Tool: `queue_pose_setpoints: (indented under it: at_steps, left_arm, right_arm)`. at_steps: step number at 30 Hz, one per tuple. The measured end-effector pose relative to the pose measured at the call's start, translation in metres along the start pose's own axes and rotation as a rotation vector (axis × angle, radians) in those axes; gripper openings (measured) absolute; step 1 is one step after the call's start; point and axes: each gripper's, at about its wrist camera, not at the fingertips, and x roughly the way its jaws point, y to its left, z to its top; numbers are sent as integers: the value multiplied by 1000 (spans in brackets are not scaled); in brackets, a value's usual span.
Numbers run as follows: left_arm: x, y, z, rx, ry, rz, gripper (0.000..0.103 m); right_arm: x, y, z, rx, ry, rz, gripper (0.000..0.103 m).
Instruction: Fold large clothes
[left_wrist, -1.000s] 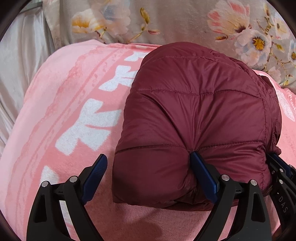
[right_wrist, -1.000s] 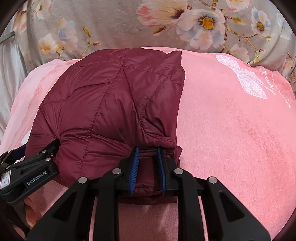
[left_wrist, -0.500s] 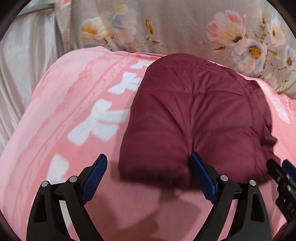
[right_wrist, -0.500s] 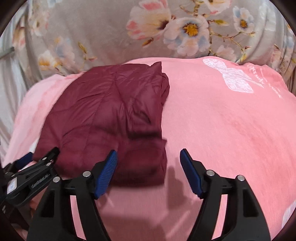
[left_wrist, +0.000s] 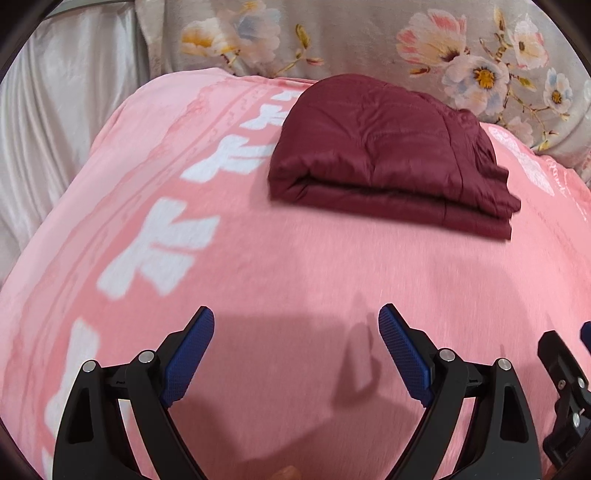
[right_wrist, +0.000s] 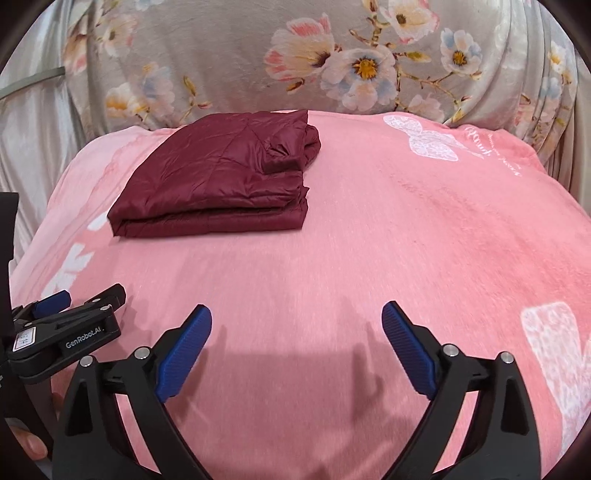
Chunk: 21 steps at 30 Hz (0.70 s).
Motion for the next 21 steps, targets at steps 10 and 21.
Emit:
queue_pose_setpoints:
  at_steps: [10,21]
  left_arm:
    - [-22,-15,-24,85,-39,79,89]
    - [-22,-17,-24,90,-41,90,89]
  right_arm:
    - [-14,6,-14,-38,-3,-32,96]
    - [-8,8,-16,-58,27,-30,96]
